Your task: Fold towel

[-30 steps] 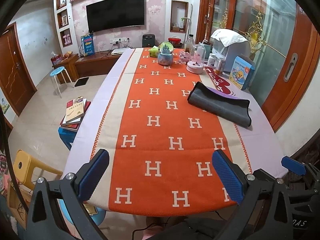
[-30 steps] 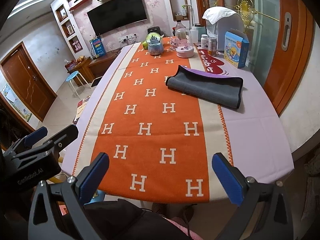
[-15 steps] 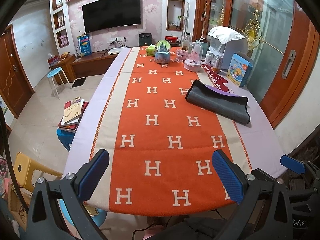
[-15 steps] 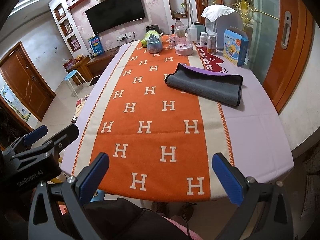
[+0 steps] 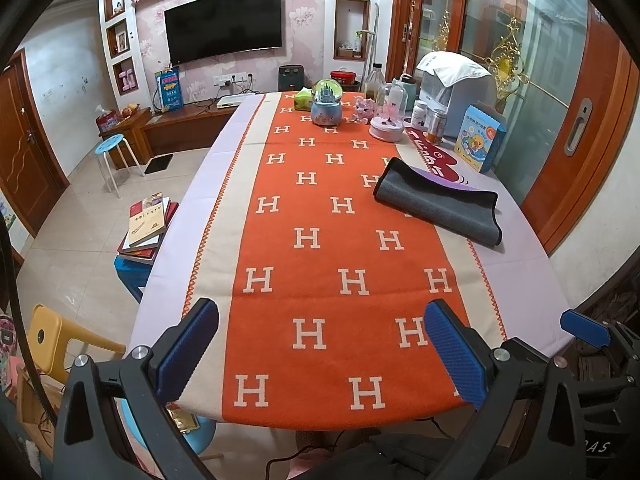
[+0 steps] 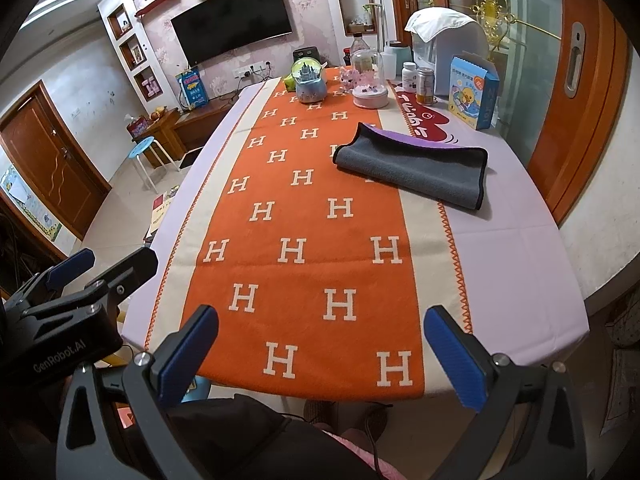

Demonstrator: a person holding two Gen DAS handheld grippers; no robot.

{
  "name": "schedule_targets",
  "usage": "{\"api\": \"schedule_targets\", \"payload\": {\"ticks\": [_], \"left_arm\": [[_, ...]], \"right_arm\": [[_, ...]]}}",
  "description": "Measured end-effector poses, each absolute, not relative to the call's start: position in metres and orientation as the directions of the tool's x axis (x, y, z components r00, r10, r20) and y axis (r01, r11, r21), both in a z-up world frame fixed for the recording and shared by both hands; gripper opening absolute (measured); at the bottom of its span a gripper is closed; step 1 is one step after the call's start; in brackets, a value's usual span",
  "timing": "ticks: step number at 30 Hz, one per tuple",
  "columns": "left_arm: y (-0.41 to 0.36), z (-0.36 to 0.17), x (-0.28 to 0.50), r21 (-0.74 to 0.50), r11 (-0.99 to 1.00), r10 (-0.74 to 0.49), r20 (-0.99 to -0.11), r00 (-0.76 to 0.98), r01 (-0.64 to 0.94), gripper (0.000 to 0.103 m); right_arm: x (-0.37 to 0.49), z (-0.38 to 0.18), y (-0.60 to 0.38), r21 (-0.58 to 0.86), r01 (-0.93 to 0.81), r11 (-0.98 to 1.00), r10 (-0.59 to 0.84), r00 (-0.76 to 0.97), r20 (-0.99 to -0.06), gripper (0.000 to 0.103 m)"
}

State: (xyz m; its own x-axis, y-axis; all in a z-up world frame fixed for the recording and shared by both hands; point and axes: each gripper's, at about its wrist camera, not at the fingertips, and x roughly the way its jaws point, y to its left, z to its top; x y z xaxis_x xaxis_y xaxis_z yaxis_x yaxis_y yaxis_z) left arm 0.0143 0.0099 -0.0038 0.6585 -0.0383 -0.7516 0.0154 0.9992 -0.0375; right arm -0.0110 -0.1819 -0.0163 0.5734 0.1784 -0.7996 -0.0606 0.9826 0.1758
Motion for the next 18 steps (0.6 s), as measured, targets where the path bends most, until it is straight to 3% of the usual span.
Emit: {"api": "schedule_targets", "payload": {"ticks": [18], "left_arm": [[0.0174, -0.0132, 0.01, -0.041, 0.999, -0.046, -0.756, 0.653, 0.024, 0.102]], "right_arm": [[-0.0125, -0.0163, -0.1816, 0.175, -0.055, 0.983, 0.175, 0.568, -0.804, 0.103]]}}
